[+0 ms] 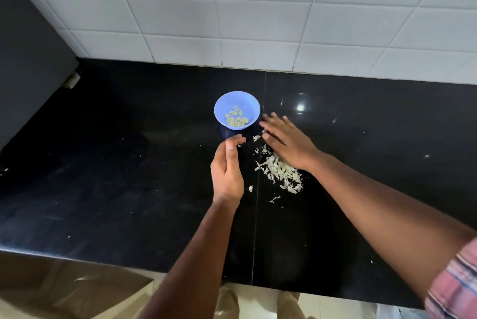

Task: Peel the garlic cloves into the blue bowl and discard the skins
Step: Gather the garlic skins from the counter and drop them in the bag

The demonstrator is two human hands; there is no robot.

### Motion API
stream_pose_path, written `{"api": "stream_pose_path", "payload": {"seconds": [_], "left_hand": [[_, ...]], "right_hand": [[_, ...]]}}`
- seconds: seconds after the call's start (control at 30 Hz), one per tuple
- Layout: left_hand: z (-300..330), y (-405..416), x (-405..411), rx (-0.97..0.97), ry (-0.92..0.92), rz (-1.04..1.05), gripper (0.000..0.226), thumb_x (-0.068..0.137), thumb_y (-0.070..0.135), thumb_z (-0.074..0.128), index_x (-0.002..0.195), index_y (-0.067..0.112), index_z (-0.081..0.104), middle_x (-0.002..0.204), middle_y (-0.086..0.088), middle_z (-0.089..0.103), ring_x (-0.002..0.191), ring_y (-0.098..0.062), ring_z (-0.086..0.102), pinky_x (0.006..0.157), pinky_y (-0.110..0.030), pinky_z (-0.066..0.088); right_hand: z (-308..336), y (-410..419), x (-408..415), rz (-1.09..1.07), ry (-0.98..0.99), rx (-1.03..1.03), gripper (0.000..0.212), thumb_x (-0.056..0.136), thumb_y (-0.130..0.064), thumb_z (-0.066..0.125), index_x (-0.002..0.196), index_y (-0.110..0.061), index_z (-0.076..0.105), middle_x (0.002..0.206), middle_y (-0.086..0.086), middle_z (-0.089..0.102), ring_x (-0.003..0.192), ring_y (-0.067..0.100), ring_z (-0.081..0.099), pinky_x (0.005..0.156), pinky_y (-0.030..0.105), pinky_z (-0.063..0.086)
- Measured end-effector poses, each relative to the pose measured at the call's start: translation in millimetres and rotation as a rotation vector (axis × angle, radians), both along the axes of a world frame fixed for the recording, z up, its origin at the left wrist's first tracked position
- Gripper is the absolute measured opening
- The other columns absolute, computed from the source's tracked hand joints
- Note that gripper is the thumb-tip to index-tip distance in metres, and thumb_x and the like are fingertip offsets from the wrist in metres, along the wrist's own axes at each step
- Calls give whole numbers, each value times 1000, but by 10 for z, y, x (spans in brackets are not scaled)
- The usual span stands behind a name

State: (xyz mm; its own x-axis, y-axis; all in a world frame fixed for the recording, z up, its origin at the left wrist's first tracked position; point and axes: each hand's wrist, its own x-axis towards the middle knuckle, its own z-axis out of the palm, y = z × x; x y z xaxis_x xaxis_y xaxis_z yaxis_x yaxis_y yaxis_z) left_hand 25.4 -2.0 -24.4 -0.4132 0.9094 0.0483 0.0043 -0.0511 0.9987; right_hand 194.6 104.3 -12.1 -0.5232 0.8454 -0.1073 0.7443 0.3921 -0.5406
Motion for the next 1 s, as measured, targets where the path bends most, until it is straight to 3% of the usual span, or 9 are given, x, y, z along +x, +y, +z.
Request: {"api": "stream_pose_path", "payload": {"seconds": [0.07,0.17,0.27,0.37,0.47,0.57,0.7,0.87,1.0], "left_hand": [[-39,5,-10,0,23,-28,62,104,63,34,121,19,75,133,10,70,132,-8,60,113,-29,44],[-21,18,36,-42,120,-89,64,104,64,31,125,21,73,140,10,66,137,-5,55,117,-32,42],[15,29,133,-57,232,-180,70,103,65,27,128,18,72,145,5,63,142,-8,51,121,-37,39],[61,44,269,-45,246,-251,73,103,65,25,128,16,73,143,5,63,140,-6,51,121,-34,39],[110,28,427,-42,191,-318,73,102,67,26,126,17,74,140,9,65,136,1,52,116,-24,40],[116,-6,483,-14,82,-358,72,102,67,29,126,16,74,138,9,67,135,0,55,110,-15,40],[85,32,283,66,33,-232,67,107,58,32,120,8,75,132,0,72,132,-16,63,113,-34,46],[75,75,-65,61,45,-11,57,106,58,36,110,17,76,116,2,77,120,-15,70,106,-33,51],[61,120,-186,-41,63,6,70,103,68,28,106,20,79,114,11,77,120,2,65,100,-12,43]], "right_hand": [[-26,-154,49,109,19,9,57,111,-49,29,162,-23,36,172,-4,23,159,8,5,131,36,1],[-23,-440,131,179,82,-31,50,112,-45,35,159,-30,41,168,-11,31,157,2,9,131,32,7],[17,-699,293,0,255,-204,50,110,-52,36,158,-42,39,166,-20,34,158,4,12,130,38,18],[2,-876,549,-252,322,-75,60,104,-67,31,159,-42,37,166,-24,31,158,7,20,128,48,27],[-1,-1031,784,-395,227,30,81,99,-74,32,165,-27,24,167,-18,21,154,0,6,131,44,19],[-8,-1178,810,-276,-18,85,107,93,-84,32,167,-11,5,173,0,8,155,5,-8,131,33,2],[-68,-1228,438,-83,-205,131,124,86,-95,28,164,-6,-13,173,8,-13,160,15,-18,131,40,-4],[-79,-1053,-171,20,-90,131,115,93,-85,36,166,-7,-7,175,6,-7,160,11,-14,131,37,-2],[-24,-836,-236,-76,270,32,76,103,-49,54,165,-16,24,173,-2,22,150,-5,3,124,17,5]]}}
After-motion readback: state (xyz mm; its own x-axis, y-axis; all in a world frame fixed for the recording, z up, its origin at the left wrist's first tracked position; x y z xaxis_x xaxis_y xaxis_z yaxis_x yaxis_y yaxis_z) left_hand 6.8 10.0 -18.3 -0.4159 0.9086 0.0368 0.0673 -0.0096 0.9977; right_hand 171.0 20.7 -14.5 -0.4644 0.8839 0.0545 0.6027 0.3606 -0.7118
